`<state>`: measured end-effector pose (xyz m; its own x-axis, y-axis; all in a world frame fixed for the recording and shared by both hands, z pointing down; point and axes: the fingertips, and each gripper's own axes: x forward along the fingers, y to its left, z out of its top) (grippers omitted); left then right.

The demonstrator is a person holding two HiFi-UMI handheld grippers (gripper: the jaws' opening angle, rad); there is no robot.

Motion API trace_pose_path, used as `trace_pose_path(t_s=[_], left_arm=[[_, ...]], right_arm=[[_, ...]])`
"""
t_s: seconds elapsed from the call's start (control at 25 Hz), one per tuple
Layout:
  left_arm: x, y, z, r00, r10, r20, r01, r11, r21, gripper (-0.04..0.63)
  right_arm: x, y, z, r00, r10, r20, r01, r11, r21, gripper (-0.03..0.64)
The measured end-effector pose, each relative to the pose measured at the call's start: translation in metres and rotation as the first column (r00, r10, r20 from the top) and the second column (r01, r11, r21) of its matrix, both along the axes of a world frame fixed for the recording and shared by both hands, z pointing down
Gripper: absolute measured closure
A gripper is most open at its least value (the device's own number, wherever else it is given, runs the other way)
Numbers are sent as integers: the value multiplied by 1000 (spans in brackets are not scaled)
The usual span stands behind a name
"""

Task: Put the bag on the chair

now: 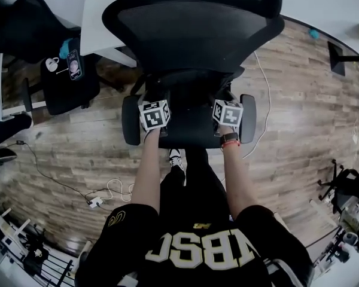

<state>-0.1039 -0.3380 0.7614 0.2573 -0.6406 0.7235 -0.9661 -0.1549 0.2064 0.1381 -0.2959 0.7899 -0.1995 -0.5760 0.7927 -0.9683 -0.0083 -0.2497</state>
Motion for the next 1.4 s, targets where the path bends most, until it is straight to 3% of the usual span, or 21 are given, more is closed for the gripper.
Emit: trace_pose_path(t_s=[0.28, 0.4, 0.56, 0.76, 0.92, 1.16, 1.4], left_arm=[[12, 5, -102, 999, 39, 0, -38, 978, 205, 274], [4, 11, -146, 1000, 18, 7, -20, 958, 287, 329], [-3, 28, -208, 999, 28, 29, -37, 915, 402, 378], [-13, 53, -292, 999, 46, -11, -32, 838, 545, 441], [-12, 76, -333, 995, 96, -36, -54, 790, 611, 513], [-23, 112, -370, 997, 72, 1, -52, 722, 689, 561], [-36, 138, -385, 998, 63, 10, -51, 694, 718, 571]], right_arm=[[-10, -4, -100, 998, -14, -59, 28, 971, 237, 313], [-14, -3, -150, 997, 6, -74, 19, 940, 341, 354], [-16, 7, -213, 995, 46, -84, -3, 890, 456, 417], [-25, 28, -285, 993, 84, -85, -20, 816, 577, 471], [-31, 52, -329, 985, 106, -133, 3, 769, 640, 527], [-41, 88, -371, 990, 102, -102, 0, 706, 708, 607], [-51, 114, -391, 987, 88, -133, 39, 678, 734, 607]])
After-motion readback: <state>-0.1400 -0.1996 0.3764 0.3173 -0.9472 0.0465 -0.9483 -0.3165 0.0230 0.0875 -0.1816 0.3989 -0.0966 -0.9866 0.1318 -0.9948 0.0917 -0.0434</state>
